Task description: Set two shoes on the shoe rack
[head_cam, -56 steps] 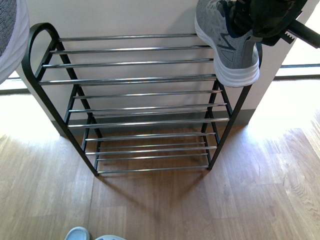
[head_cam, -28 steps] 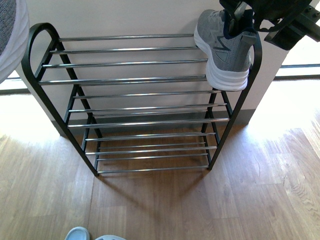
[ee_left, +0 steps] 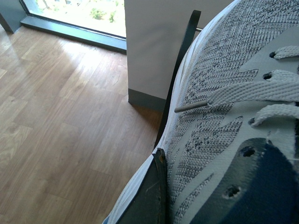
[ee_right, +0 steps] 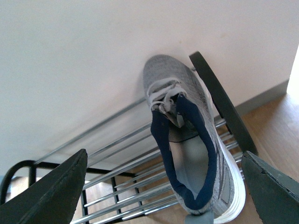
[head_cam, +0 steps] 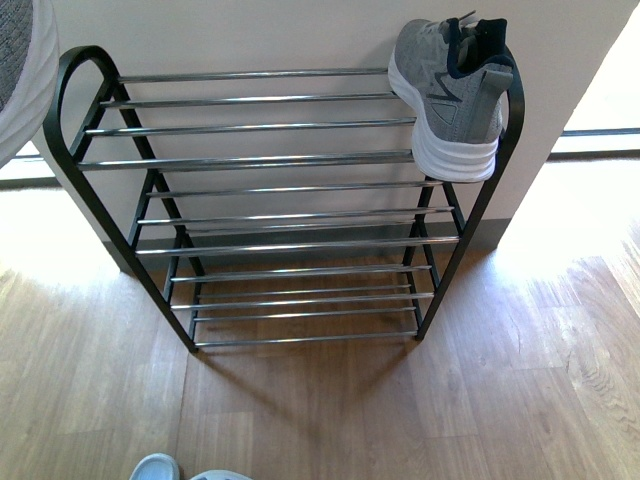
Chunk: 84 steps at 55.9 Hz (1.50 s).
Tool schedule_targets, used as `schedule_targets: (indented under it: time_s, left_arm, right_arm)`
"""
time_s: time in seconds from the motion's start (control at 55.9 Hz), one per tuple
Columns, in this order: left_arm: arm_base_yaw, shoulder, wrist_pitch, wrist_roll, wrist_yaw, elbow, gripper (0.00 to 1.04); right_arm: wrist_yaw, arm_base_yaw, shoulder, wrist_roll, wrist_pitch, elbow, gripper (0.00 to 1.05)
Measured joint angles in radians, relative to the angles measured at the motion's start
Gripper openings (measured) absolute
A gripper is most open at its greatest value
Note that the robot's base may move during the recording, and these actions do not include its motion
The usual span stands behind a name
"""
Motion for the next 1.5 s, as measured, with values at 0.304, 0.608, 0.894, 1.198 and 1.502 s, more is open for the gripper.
schedule_targets:
  time_s: [0.304,0.608,0.894,1.198,1.502]
  left_arm:
    - [0.0,0.0,0.0,0.0,0.0,0.0,0.02]
    - [0.0,0.0,0.0,0.0,0.0,0.0,0.02]
    - [0.0,0.0,0.0,0.0,-0.002,0.0,0.02]
    - [0.0,0.0,0.0,0.0,-0.002,0.0,0.02]
    - [0.0,0.0,0.0,0.0,-0.001,0.0,0.02]
  right_arm:
    - [-0.241,-0.155,-0.397,-0.213,0.143,-0.33,0.96]
    - [-0.36,-0.42,-0.756,-0.355,0.305,-0.676,0.96]
    - [-0.246,-0.393,-0.84,-0.601,0.364,-0.8,0.6]
    - [-0.169,-0.312,-0.98,-0.648,0.35,-0.928,0.07]
    - [-0.169,-0.311,-1.115,-0.653,0.282,-0.997,0.02]
